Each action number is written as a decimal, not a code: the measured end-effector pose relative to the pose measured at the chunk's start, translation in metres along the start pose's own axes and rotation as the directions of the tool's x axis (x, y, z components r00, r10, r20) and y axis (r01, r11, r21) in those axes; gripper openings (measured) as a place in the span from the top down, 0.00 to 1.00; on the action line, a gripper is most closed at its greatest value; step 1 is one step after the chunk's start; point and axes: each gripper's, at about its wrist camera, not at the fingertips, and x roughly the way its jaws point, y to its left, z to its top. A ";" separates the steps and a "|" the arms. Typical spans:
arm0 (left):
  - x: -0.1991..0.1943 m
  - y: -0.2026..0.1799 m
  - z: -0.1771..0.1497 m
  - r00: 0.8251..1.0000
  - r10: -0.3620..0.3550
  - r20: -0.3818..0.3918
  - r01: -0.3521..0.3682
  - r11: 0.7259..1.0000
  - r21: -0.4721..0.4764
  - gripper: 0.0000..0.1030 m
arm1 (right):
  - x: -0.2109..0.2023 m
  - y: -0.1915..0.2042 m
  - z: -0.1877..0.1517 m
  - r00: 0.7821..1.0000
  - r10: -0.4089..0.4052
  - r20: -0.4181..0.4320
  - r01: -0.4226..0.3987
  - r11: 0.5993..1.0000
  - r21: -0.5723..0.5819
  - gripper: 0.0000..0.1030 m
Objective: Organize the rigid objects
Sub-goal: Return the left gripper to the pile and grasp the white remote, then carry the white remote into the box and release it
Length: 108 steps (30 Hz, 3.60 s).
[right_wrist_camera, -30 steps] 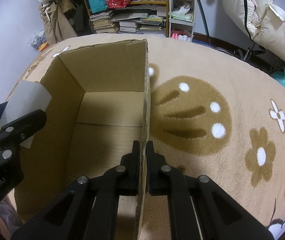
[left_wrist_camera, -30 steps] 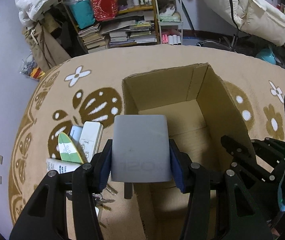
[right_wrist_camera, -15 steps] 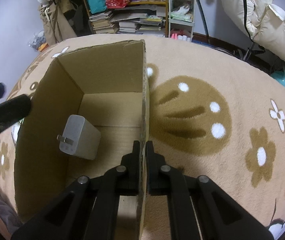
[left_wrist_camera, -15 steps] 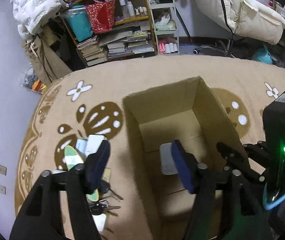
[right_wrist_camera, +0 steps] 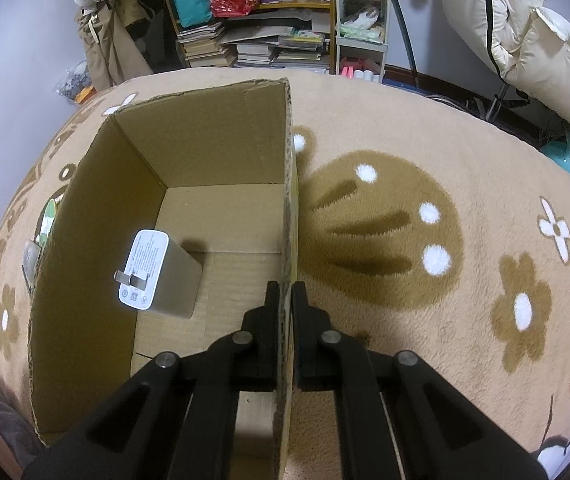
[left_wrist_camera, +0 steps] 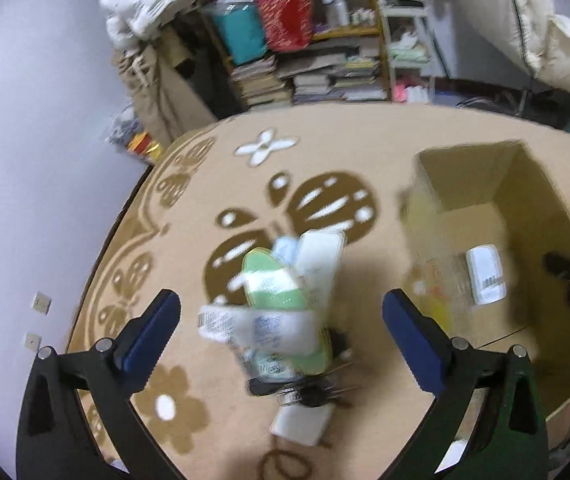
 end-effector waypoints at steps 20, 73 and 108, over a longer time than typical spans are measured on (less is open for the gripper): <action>0.081 0.055 -0.034 0.988 0.007 -0.155 -0.031 0.988 -0.152 0.03 | 0.004 0.001 -0.002 1.000 -0.010 -0.011 0.010 1.000 -0.009 0.93; 0.148 0.099 -0.050 0.880 -0.396 -0.263 0.196 0.806 -0.559 0.35 | 0.005 0.002 -0.002 1.000 -0.011 -0.013 0.011 1.000 -0.010 0.93; 0.104 0.083 -0.024 0.981 -0.082 -0.178 0.018 0.943 -0.333 0.61 | 0.006 0.002 -0.004 1.000 -0.009 -0.014 0.009 1.000 -0.012 0.93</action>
